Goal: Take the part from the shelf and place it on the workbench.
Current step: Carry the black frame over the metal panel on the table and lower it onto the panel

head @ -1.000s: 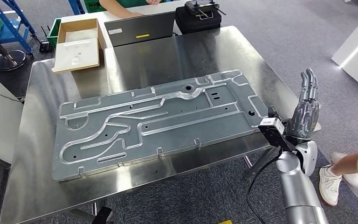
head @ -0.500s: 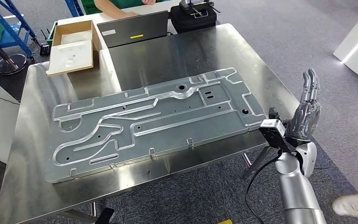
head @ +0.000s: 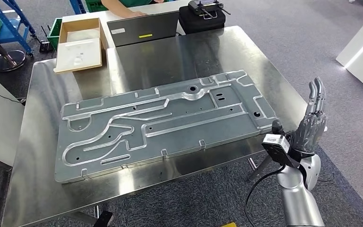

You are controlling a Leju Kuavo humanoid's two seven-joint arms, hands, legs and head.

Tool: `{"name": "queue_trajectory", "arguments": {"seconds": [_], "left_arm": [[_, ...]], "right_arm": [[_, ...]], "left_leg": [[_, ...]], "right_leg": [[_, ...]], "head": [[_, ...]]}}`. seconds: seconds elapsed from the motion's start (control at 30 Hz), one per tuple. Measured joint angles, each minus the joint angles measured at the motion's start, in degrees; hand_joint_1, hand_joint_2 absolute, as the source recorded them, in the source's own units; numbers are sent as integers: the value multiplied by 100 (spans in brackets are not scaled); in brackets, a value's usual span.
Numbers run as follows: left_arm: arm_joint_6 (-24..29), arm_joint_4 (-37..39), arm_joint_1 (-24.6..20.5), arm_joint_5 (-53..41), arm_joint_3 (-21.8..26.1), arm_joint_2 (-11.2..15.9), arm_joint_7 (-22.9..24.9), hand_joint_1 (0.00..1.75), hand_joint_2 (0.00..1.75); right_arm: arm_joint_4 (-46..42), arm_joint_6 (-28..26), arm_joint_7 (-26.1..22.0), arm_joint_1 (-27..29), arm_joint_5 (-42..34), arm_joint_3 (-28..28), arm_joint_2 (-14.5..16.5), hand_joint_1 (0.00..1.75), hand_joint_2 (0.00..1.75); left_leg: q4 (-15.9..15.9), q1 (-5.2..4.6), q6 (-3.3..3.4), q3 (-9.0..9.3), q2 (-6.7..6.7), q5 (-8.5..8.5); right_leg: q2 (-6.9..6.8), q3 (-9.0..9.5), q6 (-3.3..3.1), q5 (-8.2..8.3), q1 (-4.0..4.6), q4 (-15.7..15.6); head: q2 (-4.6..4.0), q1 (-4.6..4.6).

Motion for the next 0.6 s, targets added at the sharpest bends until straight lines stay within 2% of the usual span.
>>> {"name": "queue_trajectory", "arguments": {"seconds": [0.03, 0.07, 0.17, 0.23, 0.27, 0.33, 0.37, 0.4, 0.43, 0.47, 0.53, 0.57, 0.6], "left_arm": [[0, 0, -4, 0, 0, -1, 1, 0, 0], [1, 0, -8, 0, 0, -1, 5, 0, 0], [5, 0, -10, 3, 0, 0, 16, 0, 0], [7, 0, -11, 9, 1, 1, 16, 0, 0], [7, 0, -13, 10, 0, 1, 16, 0, 0], [7, 0, -10, 13, 0, -1, 15, 0, 0], [7, 1, -5, 15, 0, -1, 15, 0, 0], [9, 1, 2, 16, 0, -1, 15, 0, 0], [11, 2, 8, 17, 1, -1, 15, 0, 0], [14, 2, 10, 19, 1, -1, 15, 0, 0], [19, 1, 0, 24, 1, 3, 15, 0, 0], [21, 0, -8, 26, 1, 7, 14, 0, 0], [22, 0, -12, 28, 0, 10, 14, 0, 0]], "right_arm": [[-36, 1, -8, 2, -15, 0, 2, 0, 0], [-69, 1, -16, 6, -34, 0, 4, 0, 0], [-157, 2, -37, 28, -85, 0, 11, 0, 0], [-219, 2, -46, 31, -111, 0, 21, 0, 0], [-247, 2, -51, 31, -125, 0, 26, 0, 0], [-288, 2, -61, 44, -157, 0, 37, 0, 0], [-303, 2, -66, 59, -172, 0, 40, 0, 0], [-317, 2, -70, 77, -185, 0, 44, 0, 0], [-333, 2, -74, 95, -194, 0, 46, 0, 0], [-352, 2, -76, 106, -200, 0, 46, 0, 0], [-394, 2, -83, 113, -208, 0, 49, 0, 0], [-411, 2, -85, 112, -211, 0, 51, 0, 0], [-422, 3, -86, 113, -216, 0, 53, 0, 0]], "left_leg": [[43, -11, -22, -12, -3, -25], [77, -21, -45, -30, -5, -44], [113, -32, -110, -67, -8, -55], [234, -21, -174, -117, -8, -164], [444, -11, -212, -204, -7, -310], [1155, 18, -282, -507, -4, -705], [1511, 32, -302, -656, -4, -854], [1718, 40, -312, -736, -3, -907], [1712, 43, -310, -711, -4, -851], [1469, 42, -293, -571, -4, -694], [630, 24, -218, -122, -5, -338], [291, 7, -179, 46, -5, -234], [93, -11, -148, 136, -5, -193]], "right_leg": [[-1, 173, -18, 135, 12, -356], [0, 280, -42, 204, 19, -590], [11, 296, -129, 229, 36, -694], [9, 295, -196, 261, 20, -728], [5, 293, -224, 278, 6, -745], [-4, 270, -254, 297, 3, -748], [-6, 256, -260, 303, 4, -747], [-8, 246, -261, 308, 6, -745], [-8, 241, -259, 314, 6, -743], [-6, 240, -255, 320, 8, -742], [-1, 245, -234, 336, 16, -742], [0, 242, -211, 349, 20, -744], [-1, 236, -182, 365, 19, -748]], "head": [[0, 0], [0, 0], [0, 0], [0, -1], [0, -1], [0, -1], [0, -1], [0, -1], [0, -2], [0, -1], [0, -1], [0, -1], [0, -1]]}}
